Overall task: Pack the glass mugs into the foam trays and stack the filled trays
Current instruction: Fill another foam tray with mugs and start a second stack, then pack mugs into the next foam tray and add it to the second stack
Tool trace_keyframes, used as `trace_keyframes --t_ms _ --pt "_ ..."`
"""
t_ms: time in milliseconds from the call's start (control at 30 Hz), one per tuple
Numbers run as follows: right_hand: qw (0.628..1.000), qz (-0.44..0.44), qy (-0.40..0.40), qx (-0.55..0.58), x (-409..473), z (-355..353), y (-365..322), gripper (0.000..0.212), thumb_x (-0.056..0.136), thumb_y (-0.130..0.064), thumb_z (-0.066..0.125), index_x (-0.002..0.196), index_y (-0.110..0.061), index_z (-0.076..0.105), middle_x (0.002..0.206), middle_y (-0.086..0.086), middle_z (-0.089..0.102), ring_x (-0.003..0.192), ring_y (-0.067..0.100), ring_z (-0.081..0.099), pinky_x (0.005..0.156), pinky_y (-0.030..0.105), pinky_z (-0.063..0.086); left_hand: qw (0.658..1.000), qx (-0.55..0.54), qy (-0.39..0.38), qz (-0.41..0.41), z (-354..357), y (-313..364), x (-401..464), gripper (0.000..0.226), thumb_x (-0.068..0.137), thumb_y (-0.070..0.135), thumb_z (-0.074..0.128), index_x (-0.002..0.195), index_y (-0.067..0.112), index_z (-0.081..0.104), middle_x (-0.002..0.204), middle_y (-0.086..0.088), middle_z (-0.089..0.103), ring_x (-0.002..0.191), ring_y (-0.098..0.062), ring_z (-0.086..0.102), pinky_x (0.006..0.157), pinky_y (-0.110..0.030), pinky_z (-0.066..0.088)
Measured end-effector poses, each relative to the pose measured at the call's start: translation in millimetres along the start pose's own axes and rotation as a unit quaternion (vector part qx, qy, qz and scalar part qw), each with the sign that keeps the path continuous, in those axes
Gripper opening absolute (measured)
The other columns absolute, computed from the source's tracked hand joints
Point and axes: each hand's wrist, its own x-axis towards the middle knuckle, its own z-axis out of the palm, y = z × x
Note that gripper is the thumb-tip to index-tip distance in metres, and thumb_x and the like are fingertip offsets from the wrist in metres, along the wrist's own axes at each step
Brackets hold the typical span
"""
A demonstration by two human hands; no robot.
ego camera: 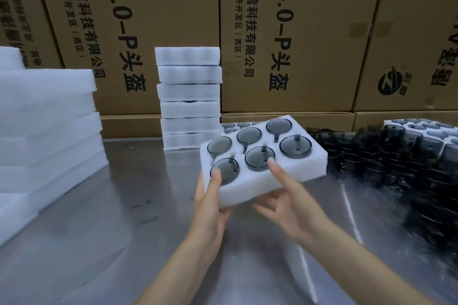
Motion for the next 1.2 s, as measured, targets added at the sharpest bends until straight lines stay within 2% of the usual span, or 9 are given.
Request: trace_keyframes --t_ms 167,267,367,433,533,700,767,867,1200 --pt "0.99 -0.002 0.135 0.033 73.1 -2.5 -4.0 0.053 0.083 -0.025 0.068 0.131 -0.018 0.046 0.111 0.006 0.07 0.092 0.022 0.07 0.075 0.038 0.056 0.963 0.25 -0.063 0.071 -9.0 -15.9 50.1 0.047 0.086 0.051 0.046 0.132 0.045 0.043 0.122 0.018 0.063 0.107 -0.002 0.062 0.07 -0.017 0.052" --pt "0.986 -0.004 0.162 0.052 120.9 -5.4 -15.9 0.046 0.085 -0.026 0.066 0.127 -0.019 0.05 0.113 0.008 0.068 0.09 0.022 0.068 0.065 0.035 0.054 0.904 0.411 -0.093 0.067 -31.2 -21.2 76.4 0.045 0.097 0.046 0.032 0.14 0.033 0.038 0.147 0.005 0.041 0.13 -0.012 0.043 0.101 -0.029 0.041" --pt "0.982 -0.018 0.173 0.079 170.3 -7.4 -35.0 0.049 0.083 -0.029 0.068 0.127 -0.019 0.049 0.114 0.008 0.066 0.089 0.021 0.066 0.058 0.035 0.053 0.638 0.754 -0.147 0.052 -61.9 -41.7 89.8 0.06 0.097 0.056 0.026 0.15 0.03 0.017 0.16 0.001 0.007 0.146 -0.013 0.008 0.119 -0.034 0.005" --pt "0.979 -0.03 0.184 0.081 205.0 -8.4 -46.9 0.057 0.081 -0.029 0.07 0.131 -0.02 0.045 0.117 0.007 0.064 0.093 0.021 0.066 0.05 0.034 0.054 0.57 0.807 -0.145 0.048 -70.6 -50.1 92.5 0.065 0.094 0.062 0.023 0.151 0.034 0.009 0.16 0.004 -0.002 0.146 -0.011 -0.001 0.116 -0.034 -0.002" --pt "0.973 -0.051 0.207 0.089 255.7 -10.1 -58.8 0.067 0.077 -0.027 0.074 0.135 -0.02 0.04 0.12 0.005 0.062 0.097 0.021 0.066 0.048 0.033 0.056 0.571 0.804 -0.151 0.065 -71.0 -52.0 94.8 0.067 0.092 0.064 0.022 0.151 0.037 0.004 0.159 0.006 -0.008 0.145 -0.009 -0.007 0.115 -0.034 -0.006" --pt "0.975 -0.049 0.198 0.085 317.6 -17.5 -58.5 0.071 0.072 -0.028 0.076 0.133 -0.018 0.041 0.119 0.006 0.061 0.097 0.022 0.065 0.079 0.038 0.057 0.573 0.807 -0.128 0.064 -66.0 -54.2 96.4 0.073 0.084 0.071 0.016 0.149 0.041 0.005 0.159 0.009 -0.009 0.145 -0.008 -0.007 0.115 -0.035 -0.008" --pt "0.976 -0.041 0.194 0.092 336.1 -21.3 -49.6 0.072 0.071 -0.029 0.077 0.133 -0.017 0.041 0.119 0.007 0.06 0.096 0.023 0.065 0.081 0.039 0.057 0.551 0.822 -0.127 0.073 -63.9 -53.1 93.7 0.076 0.075 0.07 0.014 0.145 0.044 0.025 0.157 0.007 0.015 0.144 -0.011 0.016 0.116 -0.04 0.011" --pt "0.978 -0.03 0.191 0.079 356.3 -25.2 -35.8 0.069 0.074 -0.033 0.074 0.131 -0.017 0.041 0.113 0.007 0.058 0.09 0.021 0.064 0.071 0.037 0.058 0.544 0.828 -0.1 0.094 -62.9 -52.4 92.8 0.062 0.069 0.067 0.026 0.107 0.044 0.069 0.116 0.012 0.067 0.104 -0.004 0.064 0.08 -0.032 0.055" --pt "0.955 0.006 0.223 -0.194 365.8 -32.9 -46.3 0.042 0.092 -0.056 0.045 0.121 -0.026 0.041 0.11 0.003 0.056 0.073 0.023 0.066 0.067 0.034 0.051 0.545 0.83 -0.091 0.074 -61.9 -52.4 91.3 0.061 0.069 0.068 0.026 0.105 0.045 0.07 0.114 0.014 0.068 0.102 -0.001 0.064 0.078 -0.03 0.055"
